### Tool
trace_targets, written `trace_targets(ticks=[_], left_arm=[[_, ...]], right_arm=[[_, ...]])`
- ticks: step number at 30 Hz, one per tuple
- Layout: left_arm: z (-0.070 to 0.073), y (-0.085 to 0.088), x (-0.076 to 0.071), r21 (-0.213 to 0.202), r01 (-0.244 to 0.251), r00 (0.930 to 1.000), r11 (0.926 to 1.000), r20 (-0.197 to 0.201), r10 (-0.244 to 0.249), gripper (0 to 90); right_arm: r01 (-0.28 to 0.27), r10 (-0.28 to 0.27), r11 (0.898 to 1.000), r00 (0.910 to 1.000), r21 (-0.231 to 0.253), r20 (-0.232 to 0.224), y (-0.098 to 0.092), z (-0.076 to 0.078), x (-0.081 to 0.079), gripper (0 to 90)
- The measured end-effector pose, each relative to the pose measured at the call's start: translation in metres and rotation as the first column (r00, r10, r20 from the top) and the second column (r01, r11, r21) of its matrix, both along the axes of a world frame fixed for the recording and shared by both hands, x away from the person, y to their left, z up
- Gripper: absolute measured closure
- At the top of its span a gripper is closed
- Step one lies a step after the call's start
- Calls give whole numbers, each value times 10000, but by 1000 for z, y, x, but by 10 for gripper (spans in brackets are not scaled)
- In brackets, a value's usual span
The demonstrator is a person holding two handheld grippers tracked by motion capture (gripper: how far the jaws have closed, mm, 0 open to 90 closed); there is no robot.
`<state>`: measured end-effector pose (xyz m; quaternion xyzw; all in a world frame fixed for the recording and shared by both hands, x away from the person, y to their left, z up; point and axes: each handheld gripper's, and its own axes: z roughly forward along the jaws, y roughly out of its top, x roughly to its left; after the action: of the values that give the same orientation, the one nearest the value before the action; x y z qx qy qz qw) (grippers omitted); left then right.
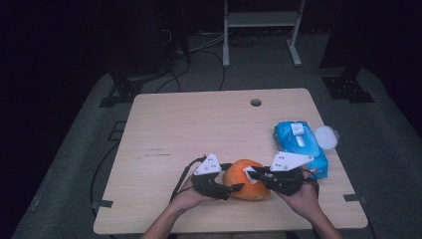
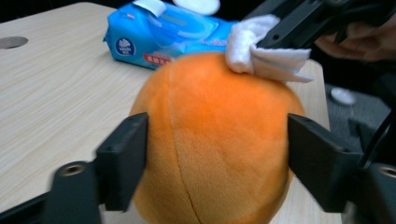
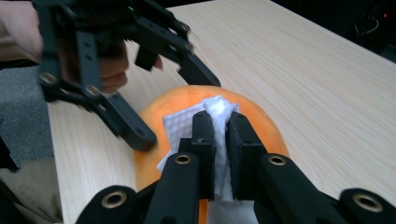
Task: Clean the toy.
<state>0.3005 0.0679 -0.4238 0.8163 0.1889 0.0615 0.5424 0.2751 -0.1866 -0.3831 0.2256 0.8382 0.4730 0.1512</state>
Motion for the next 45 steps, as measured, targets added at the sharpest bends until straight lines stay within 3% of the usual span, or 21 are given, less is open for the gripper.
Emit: trace_targets(ticks=[4, 7, 11, 15, 18, 20, 22, 24, 29, 33, 36, 39, 41, 45], left_arm=[[-13, 3, 9, 20, -359, 9947, 9994, -965, 359, 95], [-26, 3, 13, -116, -259, 9821, 9996, -1868, 232, 96], [-20, -1, 8, -149, -217, 9896, 9997, -1426, 194, 255], [-11, -6, 1, 139, -133, 9976, 9998, -677, 142, 287], [-10, -9, -4, 453, -85, 9994, 9989, -324, 100, 290], [-11, -9, -4, 521, -77, 9996, 9986, -258, 91, 296], [-12, -9, -4, 546, -84, 9996, 9985, -252, 98, 296], [-13, -9, -3, 539, -63, 9997, 9985, -238, 76, 289], [-20, -10, 1, 253, -105, 9971, 9996, -747, 124, 174], [-15, -12, -4, 362, -155, 9989, 9992, -429, 171, 253], [-12, -17, -9, 599, -7, 10000, 9982, 90, 2, 283], [-13, -16, -10, 760, 20, 9998, 9971, 200, -35, 292], [-14, -14, -8, 716, -25, 9999, 9974, 143, 14, 301], [-16, -12, -6, 627, -45, 10000, 9980, -5, 45, 300]], right_arm=[[206, -205, 9998, 9986, -3, -489, -9, -11, 8, 817], [431, -432, 9991, 9982, -26, -428, -14, -10, 10, 817], [484, -484, 9988, 9983, -14, -313, -11, -8, 7, 816], [-81, 84, 9996, 9999, 281, -96, 1, -1, -3, 816], [-708, 709, 9973, 9975, 172, -47, 15, -1, -10, 816], [-722, 724, 9973, 9973, -153, 142, 18, -1, -12, 816], [-533, 534, 9986, 9985, -72, 142, 12, 1, -9, 817], [-63, 68, 9998, 9995, -182, 296, 3, 1, -4, 817], [448, -444, 9988, 9988, 179, -213, -16, -5, 5, 816], [88, -88, 10000, 10000, -8, 15, -1, -3, -2, 817], [-729, 731, 9973, 9973, 127, -88, 16, -2, -11, 816], [-1028, 1032, 9940, 9946, -365, 108, 29, -3, -16, 816], [-860, 864, 9959, 9962, -283, 134, 24, -2, -14, 816], [74, -64, 9995, 9995, -298, 321, 2, 2, -5, 817]])
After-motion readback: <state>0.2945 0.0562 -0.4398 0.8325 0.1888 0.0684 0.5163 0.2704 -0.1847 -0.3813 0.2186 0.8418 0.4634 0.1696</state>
